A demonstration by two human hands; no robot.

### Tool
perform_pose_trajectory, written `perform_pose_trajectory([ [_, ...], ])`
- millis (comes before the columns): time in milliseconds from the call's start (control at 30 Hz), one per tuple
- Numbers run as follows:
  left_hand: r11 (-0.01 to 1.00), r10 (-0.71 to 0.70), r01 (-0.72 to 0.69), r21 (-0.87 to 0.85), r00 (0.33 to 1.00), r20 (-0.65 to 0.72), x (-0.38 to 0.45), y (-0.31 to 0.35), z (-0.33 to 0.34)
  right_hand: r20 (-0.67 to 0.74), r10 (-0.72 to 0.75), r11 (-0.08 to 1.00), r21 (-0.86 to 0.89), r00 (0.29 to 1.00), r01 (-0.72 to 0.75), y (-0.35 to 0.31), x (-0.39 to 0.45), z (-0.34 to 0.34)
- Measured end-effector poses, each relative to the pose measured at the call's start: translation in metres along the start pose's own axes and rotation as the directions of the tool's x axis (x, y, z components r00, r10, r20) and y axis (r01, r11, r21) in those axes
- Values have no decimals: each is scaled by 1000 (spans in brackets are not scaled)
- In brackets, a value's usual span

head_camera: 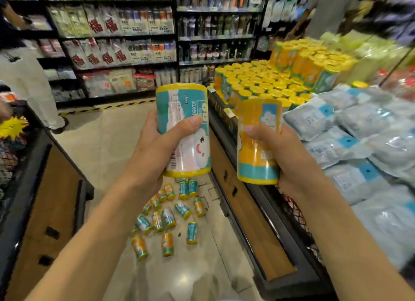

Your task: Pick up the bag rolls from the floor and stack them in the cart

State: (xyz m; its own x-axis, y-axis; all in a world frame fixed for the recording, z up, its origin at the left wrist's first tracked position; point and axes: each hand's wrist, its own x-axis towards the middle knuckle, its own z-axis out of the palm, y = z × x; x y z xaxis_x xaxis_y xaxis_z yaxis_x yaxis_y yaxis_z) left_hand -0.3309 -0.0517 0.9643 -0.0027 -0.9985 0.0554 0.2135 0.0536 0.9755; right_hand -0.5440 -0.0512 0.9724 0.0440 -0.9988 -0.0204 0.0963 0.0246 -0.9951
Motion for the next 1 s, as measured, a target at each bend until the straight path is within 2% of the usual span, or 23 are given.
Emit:
perform_pose_trajectory([
  [133, 999, -28, 31, -13, 974, 223, 7, -9, 23, -235, -15, 1000, -19, 972, 10, -2, -44, -22],
  [167, 999, -44, 48, -7, 948, 316, 7, -12, 34, -332, -25, 999, -29, 943, 17, -3, -64, -28],
  [267, 995, -85, 97, -5, 894, 440, 1, -16, 58, -491, -27, 1000, -27, 871, 16, -4, -111, -34],
  [400, 981, -159, 192, 24, 730, 664, -38, -23, 112, -762, -41, 999, -46, 646, 10, -8, -209, -36],
  [567, 951, -210, 301, 73, 451, 868, -137, -31, 174, -955, -19, 1000, -13, 298, 21, -9, -348, -22],
  [667, 939, -227, 315, 135, 277, 933, -209, -34, 200, -994, -27, 999, -25, 102, 27, -3, -427, -6],
  [767, 935, -232, 308, 177, 153, 961, -284, -33, 218, -998, -30, 998, -33, -55, 48, 3, -505, 8],
  [867, 927, -231, 310, 210, 33, 972, -361, -32, 231, -985, -41, 997, -52, -166, 62, 7, -581, 21],
  [1000, 906, -239, 337, 257, -94, 966, -470, -30, 242, -952, -22, 996, -46, -306, 72, 12, -683, 44],
])
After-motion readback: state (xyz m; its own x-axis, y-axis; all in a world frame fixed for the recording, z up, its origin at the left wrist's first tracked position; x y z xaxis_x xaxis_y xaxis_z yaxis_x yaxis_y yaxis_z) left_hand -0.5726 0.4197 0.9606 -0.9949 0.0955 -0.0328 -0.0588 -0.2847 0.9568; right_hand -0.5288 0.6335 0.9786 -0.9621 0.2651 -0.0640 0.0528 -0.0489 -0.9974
